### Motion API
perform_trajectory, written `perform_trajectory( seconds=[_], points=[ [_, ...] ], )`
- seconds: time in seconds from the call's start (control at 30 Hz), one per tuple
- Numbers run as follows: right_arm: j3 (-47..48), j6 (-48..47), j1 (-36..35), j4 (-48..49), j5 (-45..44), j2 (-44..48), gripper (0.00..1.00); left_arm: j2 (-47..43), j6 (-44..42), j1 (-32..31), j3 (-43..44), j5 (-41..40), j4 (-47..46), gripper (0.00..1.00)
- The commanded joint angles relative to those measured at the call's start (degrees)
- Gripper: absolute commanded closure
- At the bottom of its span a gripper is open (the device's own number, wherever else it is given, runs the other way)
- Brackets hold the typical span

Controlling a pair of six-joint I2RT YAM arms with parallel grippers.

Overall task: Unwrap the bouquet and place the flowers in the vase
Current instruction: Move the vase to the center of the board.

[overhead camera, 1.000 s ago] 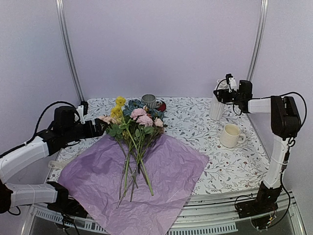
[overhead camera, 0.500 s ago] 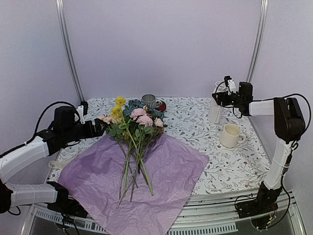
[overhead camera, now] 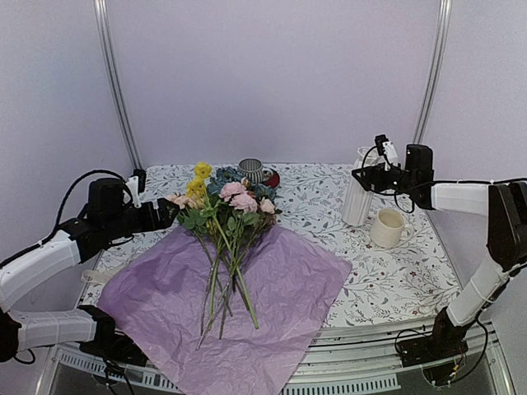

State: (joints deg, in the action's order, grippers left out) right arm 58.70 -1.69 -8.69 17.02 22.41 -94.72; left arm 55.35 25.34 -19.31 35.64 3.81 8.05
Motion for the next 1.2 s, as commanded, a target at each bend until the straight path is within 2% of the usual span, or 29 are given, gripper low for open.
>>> perform_trajectory(
  seconds=[0.0, 0.2, 0.33, 0.9, 1.07, 1.17],
  points=[
    [-4.96, 1.35, -2.97, 4.54, 1.85, 10.04, 0.38, -0.94, 0.23, 0.80, -0.23, -0.28, -0.25, 0.02],
    [-13.56, 1.43, -7.55, 5.93, 0.79, 19.19, 0.38, 0.11, 0.03, 0.83, 0.64, 0.05, -0.72, 0.02],
    [-17.34, 0.02, -9.39, 9.15, 0.06, 21.93, 0.38, 0.58, 0.06, 0.84, 1.01, 0.51, -1.26, 0.02],
    [-15.45, 0.24, -10.83, 16.72, -1.18, 12.11, 0.37, -0.60, -0.34, 0.85, -0.49, 0.62, -0.76, 0.02],
    [-16.28, 0.38, -10.91, 17.17, -1.26, 11.48, 0.32, -0.42, -0.88, 0.81, -0.31, 0.64, -0.79, 0.02],
    [-16.33, 0.08, -11.04, 16.79, -1.57, 11.48, 0.22, -0.38, -1.00, 0.88, -0.34, 0.52, -0.72, 0.02]
  ],
)
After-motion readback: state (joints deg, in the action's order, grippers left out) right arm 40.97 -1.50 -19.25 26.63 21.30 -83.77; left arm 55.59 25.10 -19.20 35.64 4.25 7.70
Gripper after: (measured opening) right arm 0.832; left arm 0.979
